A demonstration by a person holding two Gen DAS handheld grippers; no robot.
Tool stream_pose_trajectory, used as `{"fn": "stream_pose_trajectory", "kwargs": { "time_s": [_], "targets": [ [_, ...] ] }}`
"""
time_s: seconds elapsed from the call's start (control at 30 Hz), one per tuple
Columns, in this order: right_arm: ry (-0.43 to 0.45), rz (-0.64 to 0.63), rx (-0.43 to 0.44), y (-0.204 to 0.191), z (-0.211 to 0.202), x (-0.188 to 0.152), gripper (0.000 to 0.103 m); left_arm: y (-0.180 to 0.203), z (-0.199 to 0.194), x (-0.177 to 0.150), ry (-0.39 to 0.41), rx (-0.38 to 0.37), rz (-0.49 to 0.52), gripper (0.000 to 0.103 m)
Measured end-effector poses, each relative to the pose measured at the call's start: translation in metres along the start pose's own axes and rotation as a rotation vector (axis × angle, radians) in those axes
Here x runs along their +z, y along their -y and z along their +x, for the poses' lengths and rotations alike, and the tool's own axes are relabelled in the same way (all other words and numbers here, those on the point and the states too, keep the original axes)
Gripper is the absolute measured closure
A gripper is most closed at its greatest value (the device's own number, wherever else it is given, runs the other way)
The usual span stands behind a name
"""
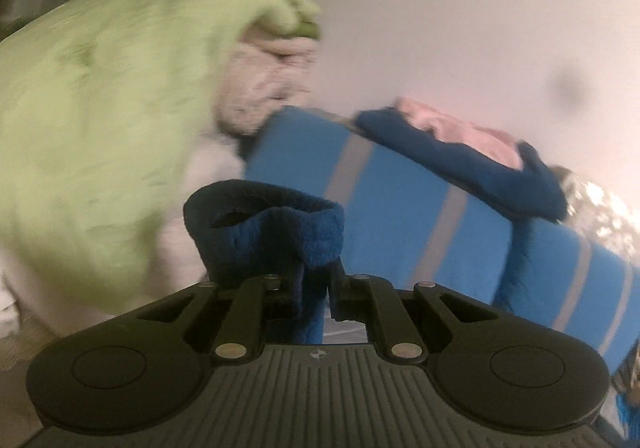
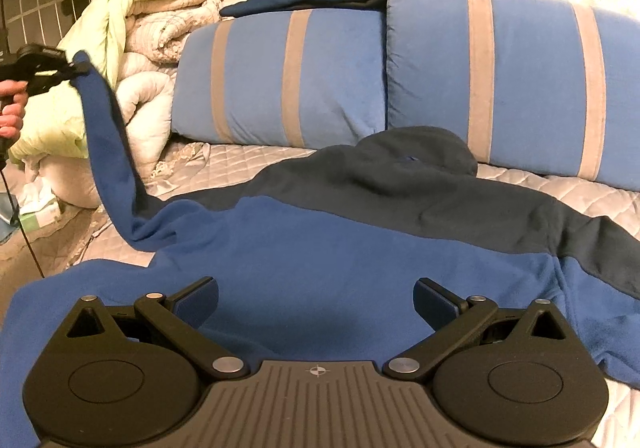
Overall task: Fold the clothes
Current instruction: 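Raise the sleeve high and swing it across the jacket with the left gripper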
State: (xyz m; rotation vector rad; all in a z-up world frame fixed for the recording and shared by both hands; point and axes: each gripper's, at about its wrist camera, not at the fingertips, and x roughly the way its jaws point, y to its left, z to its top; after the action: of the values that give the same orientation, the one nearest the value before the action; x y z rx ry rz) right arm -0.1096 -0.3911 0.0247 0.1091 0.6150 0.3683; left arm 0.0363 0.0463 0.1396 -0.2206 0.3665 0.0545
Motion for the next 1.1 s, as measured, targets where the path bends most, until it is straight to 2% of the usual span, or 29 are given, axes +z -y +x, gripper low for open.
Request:
{"fn": "stream_pose_trajectory", "kwargs": {
  "time_s": [0.53, 0.9, 1.0, 1.03, 1.07, 1.1],
  "targets": [
    [-0.001, 0.022, 0.029, 0.005, 0.0, 0.0, 0.0, 0.101, 0.021, -0.027, -0.032, -0.155, 0.191, 0.093],
    [-0.016, 0.035, 0.04, 0.007, 0.003, 0.0, 0.0, 0.195, 0.02, -0.076, -0.031, -0.356, 0.405, 0.093],
    [-0.02, 0.039, 0.038, 0.007, 0.004, 0.0, 0.0, 0.221, 0.019, -0.096, -0.036, -0.452, 0.466, 0.085],
    [-0.02, 0.041, 0.037, 0.007, 0.004, -0.001, 0.0, 0.228, 0.019, -0.103, -0.05, -0.491, 0.487, 0.073],
    [-0.021, 0.044, 0.037, 0.007, 0.004, -0.001, 0.0, 0.234, 0.019, -0.108, -0.069, -0.528, 0.503, 0.056],
    [-0.022, 0.048, 0.036, 0.008, 0.004, -0.001, 0.0, 0.239, 0.018, -0.115, -0.086, -0.557, 0.517, 0.047]
  ]
}}
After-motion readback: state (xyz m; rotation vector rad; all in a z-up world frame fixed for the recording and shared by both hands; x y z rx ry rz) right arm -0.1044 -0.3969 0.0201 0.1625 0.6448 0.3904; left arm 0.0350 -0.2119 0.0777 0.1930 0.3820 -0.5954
